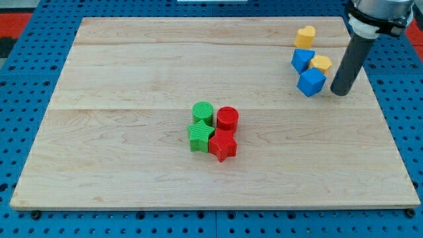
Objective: Push the blue cube below the blue triangle
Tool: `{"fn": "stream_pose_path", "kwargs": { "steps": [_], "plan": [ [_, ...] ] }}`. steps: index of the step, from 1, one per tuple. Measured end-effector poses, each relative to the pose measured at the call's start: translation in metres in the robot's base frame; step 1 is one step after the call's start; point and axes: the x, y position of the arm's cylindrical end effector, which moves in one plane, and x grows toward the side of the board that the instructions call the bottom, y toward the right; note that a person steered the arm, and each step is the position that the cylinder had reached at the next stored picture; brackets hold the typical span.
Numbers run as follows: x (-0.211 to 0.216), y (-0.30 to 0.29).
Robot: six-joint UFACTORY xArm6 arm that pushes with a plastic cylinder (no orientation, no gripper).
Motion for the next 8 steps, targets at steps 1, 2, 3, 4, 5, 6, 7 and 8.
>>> {"fn": "stream_pose_path", "kwargs": {
  "steps": [1,2,3,4,5,6,7,8],
  "plan": [
    [0.001,-0.016],
    [0.001,-0.046],
    [0.0,-0.064],
    [0.0,-0.064],
    [-0.001,-0.063],
    [0.009,-0.049],
    [0.024,0.018],
    [0.004,0.087]
  ]
}}
